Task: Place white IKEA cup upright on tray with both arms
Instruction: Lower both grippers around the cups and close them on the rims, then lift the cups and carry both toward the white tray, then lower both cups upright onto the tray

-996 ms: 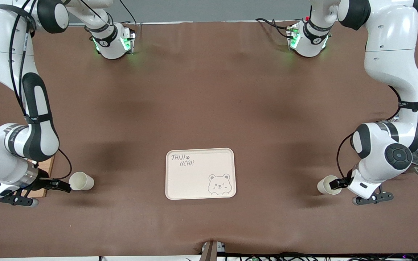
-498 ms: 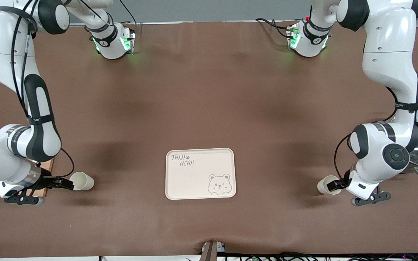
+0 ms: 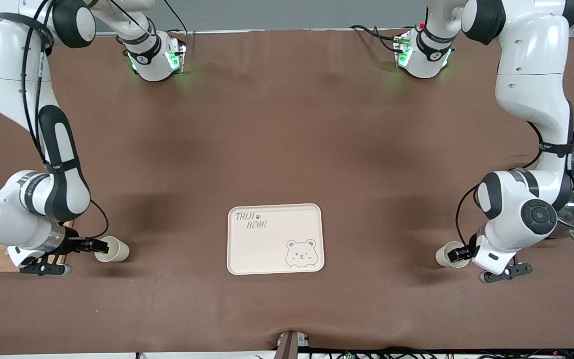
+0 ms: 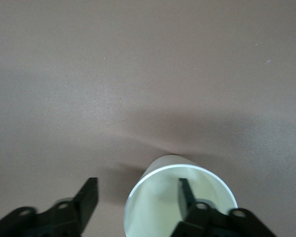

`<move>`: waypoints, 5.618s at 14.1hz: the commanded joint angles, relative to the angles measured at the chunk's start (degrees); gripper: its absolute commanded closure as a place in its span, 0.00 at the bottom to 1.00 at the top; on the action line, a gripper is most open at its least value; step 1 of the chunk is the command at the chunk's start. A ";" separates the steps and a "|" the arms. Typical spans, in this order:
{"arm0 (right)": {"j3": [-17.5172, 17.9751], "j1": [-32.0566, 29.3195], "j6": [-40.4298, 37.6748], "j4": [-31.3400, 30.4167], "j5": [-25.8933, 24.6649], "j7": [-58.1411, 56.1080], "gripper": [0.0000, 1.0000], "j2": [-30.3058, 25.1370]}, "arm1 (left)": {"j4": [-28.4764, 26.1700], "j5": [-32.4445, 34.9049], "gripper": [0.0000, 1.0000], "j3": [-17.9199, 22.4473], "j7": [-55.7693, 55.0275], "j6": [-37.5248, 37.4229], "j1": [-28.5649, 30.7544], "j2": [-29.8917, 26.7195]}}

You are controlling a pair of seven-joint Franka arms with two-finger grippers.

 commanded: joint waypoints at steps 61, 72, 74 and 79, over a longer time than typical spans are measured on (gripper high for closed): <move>-0.10 27.60 -16.94 19.14 0.74 55.84 1.00 -0.47 | 13.43 -0.44 1.00 3.50 -56.53 -9.10 -34.58 2.46; -0.10 30.95 -6.74 14.92 -4.88 60.76 1.00 2.60 | 13.17 -0.18 1.00 3.42 -56.45 -8.75 -37.67 6.25; -0.10 31.03 -6.13 14.83 -6.28 60.76 1.00 3.39 | 13.17 -0.09 1.00 3.42 -56.36 -8.40 -38.02 6.60; -0.02 31.03 -5.07 14.39 -6.46 60.85 1.00 4.10 | 12.99 0.79 0.62 3.15 -56.62 -7.44 -37.93 6.34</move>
